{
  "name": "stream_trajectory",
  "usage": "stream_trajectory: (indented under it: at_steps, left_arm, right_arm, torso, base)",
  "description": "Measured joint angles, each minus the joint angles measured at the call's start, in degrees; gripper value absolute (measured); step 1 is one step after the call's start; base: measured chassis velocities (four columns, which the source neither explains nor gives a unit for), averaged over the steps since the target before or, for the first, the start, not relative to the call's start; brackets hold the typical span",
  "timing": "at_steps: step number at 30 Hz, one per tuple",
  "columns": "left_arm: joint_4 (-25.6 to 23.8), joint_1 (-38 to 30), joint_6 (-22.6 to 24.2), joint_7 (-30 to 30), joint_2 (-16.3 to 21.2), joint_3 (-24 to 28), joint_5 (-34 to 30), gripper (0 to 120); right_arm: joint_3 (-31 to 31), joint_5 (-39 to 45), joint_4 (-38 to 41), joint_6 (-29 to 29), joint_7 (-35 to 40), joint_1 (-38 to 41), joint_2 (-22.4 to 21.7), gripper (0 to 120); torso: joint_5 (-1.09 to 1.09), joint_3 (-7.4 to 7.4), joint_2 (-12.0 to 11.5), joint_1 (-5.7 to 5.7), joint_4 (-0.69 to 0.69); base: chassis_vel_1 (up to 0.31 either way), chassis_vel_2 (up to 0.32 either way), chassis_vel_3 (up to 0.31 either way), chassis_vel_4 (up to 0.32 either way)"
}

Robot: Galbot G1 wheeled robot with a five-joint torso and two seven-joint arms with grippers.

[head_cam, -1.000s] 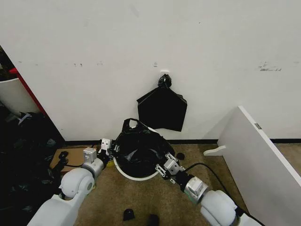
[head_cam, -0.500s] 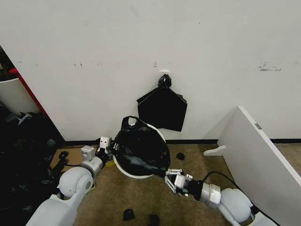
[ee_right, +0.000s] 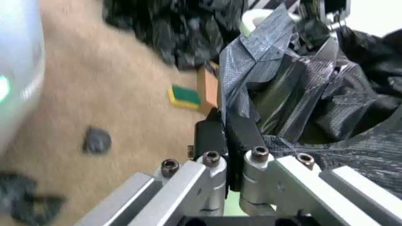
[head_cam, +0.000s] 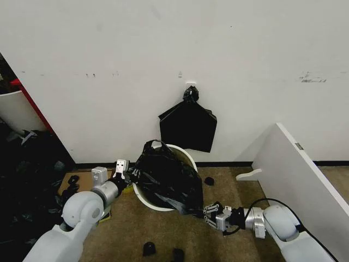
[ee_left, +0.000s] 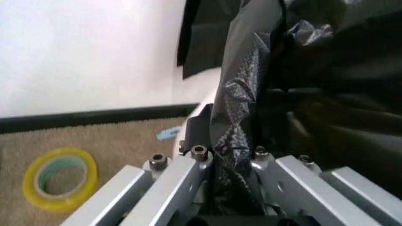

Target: Place the garbage bag over the trash bin.

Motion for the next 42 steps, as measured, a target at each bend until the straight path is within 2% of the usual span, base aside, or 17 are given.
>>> stream_trajectory:
  at_steps: [6,8,11,17,22,25,30,36,40,42]
  left_arm:
    - [1.2,-0.3,-3.1,0.0,-1.5,1.3,0.1,1]
    - [1.2,-0.5,-3.4,-0.1,-2.4,1.7,-0.2,1]
    - [1.1,-0.6,-3.4,-0.4,-3.0,1.9,-1.4,1]
    - [-0.6,-0.1,-1.4,-2.0,-2.6,1.8,-5.6,1]
    - [-1.4,0.1,0.1,-2.7,-1.5,1.3,-7.1,1]
    - [-1.7,0.1,0.9,-2.9,-0.6,0.9,-7.6,1]
    - [-1.9,0.2,1.6,-3.0,0.2,0.7,-7.9,1]
    - [-2.0,0.3,2.7,-2.8,1.7,0.5,-7.3,1]
    - [-1.0,0.5,2.7,-2.6,2.3,0.9,-4.7,1]
    - [-0.1,0.9,2.7,-2.4,2.4,1.4,-2.7,1]
  right_arm:
    - [-5.2,9.9,3.7,-2.9,0.3,-0.5,-1.1,0]
    - [-5.9,9.8,3.9,-3.0,0.2,-0.4,-1.0,0]
    - [-6.1,7.4,2.5,-2.1,0.0,0.4,-0.6,0]
    - [-3.1,-6.0,-2.8,5.2,0.2,3.6,2.0,0]
    - [-0.4,-13.7,-5.1,9.0,3.0,5.3,2.8,0]
    - [1.8,-18.3,-6.1,9.3,4.6,5.9,3.0,0]
    - [3.4,-19.7,-6.4,9.7,5.2,6.1,3.0,0]
    - [6.4,-18.2,-6.9,9.7,6.2,6.2,2.5,0]
    - [7.5,-11.5,-7.7,9.7,7.9,5.2,1.7,1]
    - [7.9,-6.2,-9.4,9.5,7.9,4.4,1.3,10]
  torso:
    - [-0.02,0.00,0.0,0.00,0.01]
    - [-0.02,0.00,0.0,0.00,0.00]
    - [-0.01,0.00,0.0,0.00,0.00]
    - [-0.01,0.00,0.0,0.00,0.01]
    - [-0.01,0.00,0.0,0.00,0.01]
    - [0.00,0.00,0.0,0.00,0.00]
    - [-0.02,0.00,0.0,0.00,0.00]
    - [-0.01,0.00,0.0,0.00,0.01]
    - [-0.01,-0.01,0.0,0.00,0.00]
    - [-0.01,-0.01,0.0,0.00,0.01]
  base:
    - [0.000,0.000,0.000,0.000]
    - [0.000,0.000,0.000,0.000]
    - [0.000,0.000,0.000,0.000]
    - [0.000,0.000,0.000,0.000]
    - [0.000,0.000,0.000,0.000]
    - [0.000,0.000,0.000,0.000]
    - [0.000,0.000,0.000,0.000]
    - [0.000,0.000,0.000,0.000]
    - [0.000,0.000,0.000,0.000]
    - [0.000,0.000,0.000,0.000]
